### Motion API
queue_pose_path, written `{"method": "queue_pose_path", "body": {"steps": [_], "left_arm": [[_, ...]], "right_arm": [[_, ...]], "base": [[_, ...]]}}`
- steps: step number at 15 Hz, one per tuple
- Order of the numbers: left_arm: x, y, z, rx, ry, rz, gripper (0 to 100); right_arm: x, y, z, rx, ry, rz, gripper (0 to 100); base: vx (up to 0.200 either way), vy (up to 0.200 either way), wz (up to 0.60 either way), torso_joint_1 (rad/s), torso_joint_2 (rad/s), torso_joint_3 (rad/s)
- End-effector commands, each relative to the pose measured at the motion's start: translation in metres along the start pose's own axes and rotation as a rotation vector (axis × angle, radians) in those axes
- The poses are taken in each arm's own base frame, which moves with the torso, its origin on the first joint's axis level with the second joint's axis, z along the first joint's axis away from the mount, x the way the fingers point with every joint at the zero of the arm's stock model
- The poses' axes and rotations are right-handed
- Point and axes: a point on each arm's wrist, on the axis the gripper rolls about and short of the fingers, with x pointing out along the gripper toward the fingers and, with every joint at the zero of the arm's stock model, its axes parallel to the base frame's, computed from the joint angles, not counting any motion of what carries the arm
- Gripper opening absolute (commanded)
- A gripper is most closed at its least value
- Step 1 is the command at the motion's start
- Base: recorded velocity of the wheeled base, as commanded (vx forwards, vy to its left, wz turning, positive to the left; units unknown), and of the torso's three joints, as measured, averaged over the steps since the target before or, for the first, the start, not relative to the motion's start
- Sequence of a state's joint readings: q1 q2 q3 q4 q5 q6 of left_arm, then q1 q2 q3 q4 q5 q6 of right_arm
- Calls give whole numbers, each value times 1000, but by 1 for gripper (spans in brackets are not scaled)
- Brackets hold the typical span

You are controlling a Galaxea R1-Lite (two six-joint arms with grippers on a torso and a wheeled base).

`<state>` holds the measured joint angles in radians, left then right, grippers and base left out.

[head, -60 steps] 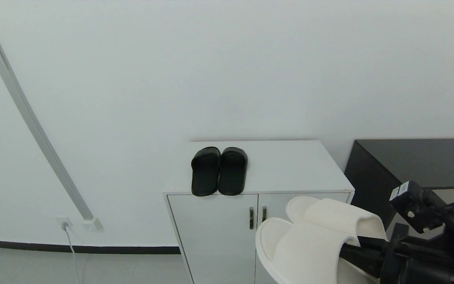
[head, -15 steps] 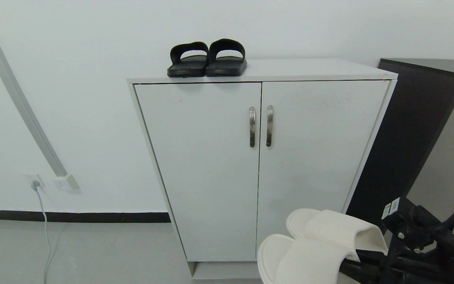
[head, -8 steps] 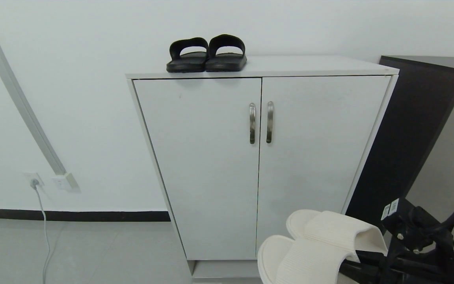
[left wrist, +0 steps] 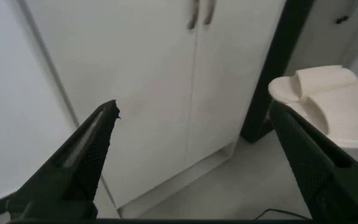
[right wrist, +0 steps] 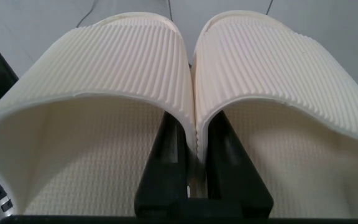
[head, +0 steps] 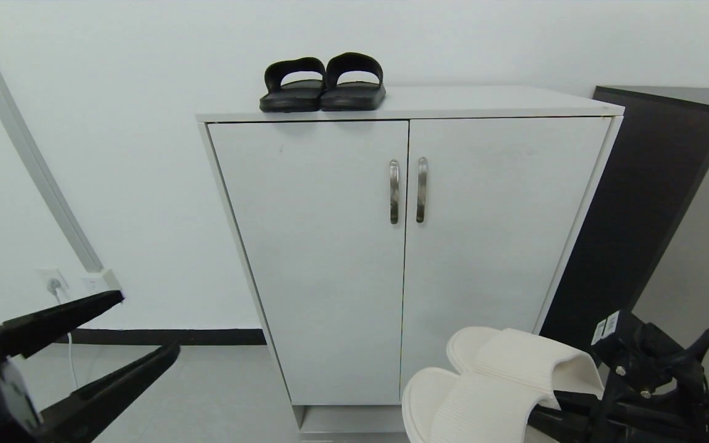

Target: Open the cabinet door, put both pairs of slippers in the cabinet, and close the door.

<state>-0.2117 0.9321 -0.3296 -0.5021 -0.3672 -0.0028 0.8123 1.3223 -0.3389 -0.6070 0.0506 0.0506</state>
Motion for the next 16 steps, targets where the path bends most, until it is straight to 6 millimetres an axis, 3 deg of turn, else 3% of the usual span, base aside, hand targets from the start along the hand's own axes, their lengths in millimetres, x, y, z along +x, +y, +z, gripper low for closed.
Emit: {"method": "queue_pose_path", "body": {"steps": [1, 6, 10, 12, 13, 16], "left_arm": [[62, -1, 16, -4, 49, -138, 100], [133, -36, 49, 24, 24, -347, 100], [197, -70, 57, -32, 41, -460, 100], [225, -76, 60, -51, 38, -477, 100], [230, -77, 61, -54, 33, -479, 100], [263, -80, 78, -141, 25, -579, 100]], "right_arm": [[1, 0, 0, 0, 3, 2, 0], [1, 0, 0, -2, 1, 1, 0], [1, 0, -1, -1, 7, 0, 0], [3, 0, -1, -1, 12, -2, 0], [3, 0, -1, -1, 13, 0, 0], [2, 0, -1, -1, 10, -4, 0]], "base": [[0, 0, 0, 0, 0, 0], [0, 0, 0, 0, 0, 0], [0, 0, 0, 0, 0, 0], [0, 0, 0, 0, 0, 0], [0, 0, 0, 0, 0, 0], [0, 0, 0, 0, 0, 0]]}}
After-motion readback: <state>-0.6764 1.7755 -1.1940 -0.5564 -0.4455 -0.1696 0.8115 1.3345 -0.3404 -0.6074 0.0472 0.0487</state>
